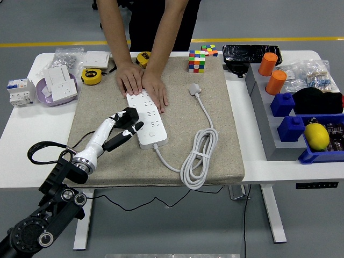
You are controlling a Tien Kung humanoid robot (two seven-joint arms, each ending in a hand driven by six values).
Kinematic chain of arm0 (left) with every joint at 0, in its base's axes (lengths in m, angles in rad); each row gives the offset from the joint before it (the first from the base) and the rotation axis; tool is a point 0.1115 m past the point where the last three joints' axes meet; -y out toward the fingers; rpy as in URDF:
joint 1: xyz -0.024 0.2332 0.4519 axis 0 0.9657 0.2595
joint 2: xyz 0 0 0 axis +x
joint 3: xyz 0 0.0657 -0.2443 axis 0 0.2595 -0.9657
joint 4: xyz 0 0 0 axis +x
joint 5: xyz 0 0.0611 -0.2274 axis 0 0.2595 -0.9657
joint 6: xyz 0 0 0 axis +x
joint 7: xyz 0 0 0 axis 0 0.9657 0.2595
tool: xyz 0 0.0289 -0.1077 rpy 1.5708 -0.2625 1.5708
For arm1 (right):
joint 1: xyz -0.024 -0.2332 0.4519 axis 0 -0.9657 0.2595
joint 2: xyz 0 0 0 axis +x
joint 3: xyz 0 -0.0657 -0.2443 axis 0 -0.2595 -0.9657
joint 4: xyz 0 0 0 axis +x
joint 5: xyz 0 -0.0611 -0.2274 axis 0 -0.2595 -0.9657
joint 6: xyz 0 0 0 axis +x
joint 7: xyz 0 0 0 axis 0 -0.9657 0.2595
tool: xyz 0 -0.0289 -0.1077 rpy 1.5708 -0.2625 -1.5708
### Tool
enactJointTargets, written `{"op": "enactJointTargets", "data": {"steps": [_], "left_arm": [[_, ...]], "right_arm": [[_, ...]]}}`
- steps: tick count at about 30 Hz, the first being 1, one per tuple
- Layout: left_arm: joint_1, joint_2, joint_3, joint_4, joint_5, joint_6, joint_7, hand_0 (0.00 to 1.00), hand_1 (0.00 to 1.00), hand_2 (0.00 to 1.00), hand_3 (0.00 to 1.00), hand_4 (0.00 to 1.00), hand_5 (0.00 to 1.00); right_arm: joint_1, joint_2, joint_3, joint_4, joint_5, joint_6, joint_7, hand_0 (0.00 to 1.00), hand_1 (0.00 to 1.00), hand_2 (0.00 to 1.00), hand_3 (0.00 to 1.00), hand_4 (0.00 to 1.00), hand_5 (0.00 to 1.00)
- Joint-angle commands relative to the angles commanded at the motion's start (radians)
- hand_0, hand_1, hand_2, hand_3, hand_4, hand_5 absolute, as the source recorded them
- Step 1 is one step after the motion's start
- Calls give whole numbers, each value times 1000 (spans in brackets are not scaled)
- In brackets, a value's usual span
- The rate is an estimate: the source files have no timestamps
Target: Pick up the plug,place it near the board,insert it into the board,press the button
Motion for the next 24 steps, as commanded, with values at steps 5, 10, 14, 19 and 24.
{"op": "enactJointTargets", "data": {"steps": [5, 10, 14, 19, 24], "left_arm": [[-14, -2, 12, 18, 6, -7, 6, 998, 995, 922, 890, 998, 984], [-22, -3, 22, 20, 19, -10, 11, 998, 994, 922, 889, 998, 989], [-37, -2, 27, 20, 31, -12, 15, 998, 992, 918, 883, 998, 991], [-63, 4, 40, 25, 50, -18, 23, 998, 991, 914, 885, 998, 993], [-89, 13, 57, 31, 77, -27, 37, 998, 988, 909, 881, 998, 998]], "right_arm": [[0, -1, -2, 0, 0, 0, -1, 624, 583, 609, 534, 850, 599], [-1, -1, -3, 0, -1, 0, -2, 624, 583, 609, 533, 850, 598], [1, -1, -4, 0, 0, 0, -2, 623, 583, 609, 534, 852, 596], [5, -1, -7, 0, 5, -1, -1, 623, 583, 609, 535, 854, 596], [5, -1, -4, 0, 3, -1, -3, 623, 583, 610, 535, 855, 593]]}}
